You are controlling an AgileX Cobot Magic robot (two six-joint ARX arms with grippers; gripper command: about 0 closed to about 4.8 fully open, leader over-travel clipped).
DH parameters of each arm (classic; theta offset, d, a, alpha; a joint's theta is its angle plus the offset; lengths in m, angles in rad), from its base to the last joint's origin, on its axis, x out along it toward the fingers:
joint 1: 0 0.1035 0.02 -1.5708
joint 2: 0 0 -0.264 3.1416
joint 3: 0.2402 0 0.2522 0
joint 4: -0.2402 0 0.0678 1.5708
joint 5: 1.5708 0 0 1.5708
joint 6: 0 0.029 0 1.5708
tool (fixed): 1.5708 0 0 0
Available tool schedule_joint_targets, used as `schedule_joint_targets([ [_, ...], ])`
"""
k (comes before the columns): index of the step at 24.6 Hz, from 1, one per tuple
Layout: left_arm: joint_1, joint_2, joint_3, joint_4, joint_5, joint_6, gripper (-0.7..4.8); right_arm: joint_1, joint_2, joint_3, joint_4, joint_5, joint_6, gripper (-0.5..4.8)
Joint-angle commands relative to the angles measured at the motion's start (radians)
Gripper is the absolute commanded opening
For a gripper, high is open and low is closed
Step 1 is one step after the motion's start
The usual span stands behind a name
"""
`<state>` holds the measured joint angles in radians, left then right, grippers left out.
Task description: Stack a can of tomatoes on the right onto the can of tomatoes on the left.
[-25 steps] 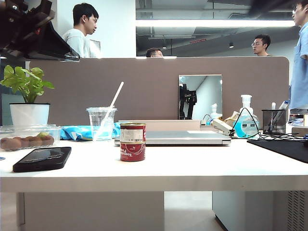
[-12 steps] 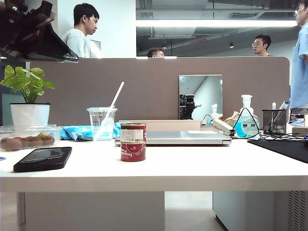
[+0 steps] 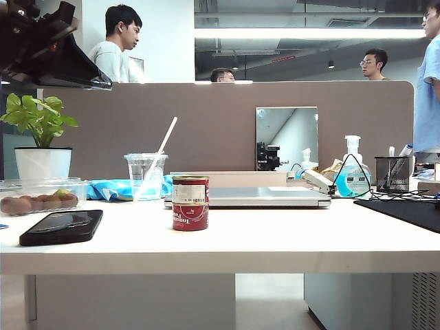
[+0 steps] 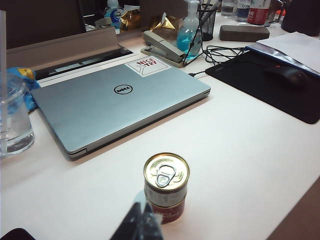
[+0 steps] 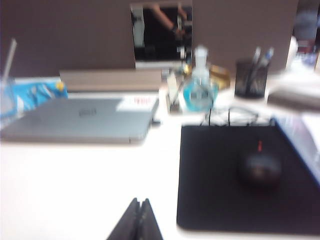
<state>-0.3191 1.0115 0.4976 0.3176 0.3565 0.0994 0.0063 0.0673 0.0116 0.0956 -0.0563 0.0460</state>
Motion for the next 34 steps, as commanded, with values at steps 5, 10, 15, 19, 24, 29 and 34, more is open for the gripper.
schedule_joint_targets([
  [5,-0.001,-0.003,0.003,0.012,0.003,-0.003,-0.05,0.000,-0.002,0.002,-0.066,0.002,0.011,-0.08],
  [10,-0.001,-0.003,0.003,0.012,0.003,-0.003,-0.05,0.000,-0.002,0.003,-0.067,0.002,0.011,-0.08],
  [15,-0.005,-0.010,0.003,-0.003,0.012,-0.003,-0.05,0.000,-0.002,0.003,-0.067,0.002,0.011,-0.08],
  [19,0.016,-0.116,-0.003,-0.059,-0.092,0.032,-0.04,-0.001,-0.002,0.004,-0.070,0.004,0.010,-0.08],
  [24,0.072,-0.365,-0.047,-0.301,-0.202,0.018,-0.04,0.002,-0.002,0.004,-0.070,0.002,0.011,-0.08],
  [29,0.180,-0.623,-0.194,-0.294,-0.177,-0.094,-0.04,0.000,-0.002,0.004,-0.070,0.002,0.010,-0.08],
  [34,0.308,-0.822,-0.352,-0.293,-0.180,-0.189,-0.04,0.000,-0.002,0.004,-0.069,0.002,0.010,-0.08],
])
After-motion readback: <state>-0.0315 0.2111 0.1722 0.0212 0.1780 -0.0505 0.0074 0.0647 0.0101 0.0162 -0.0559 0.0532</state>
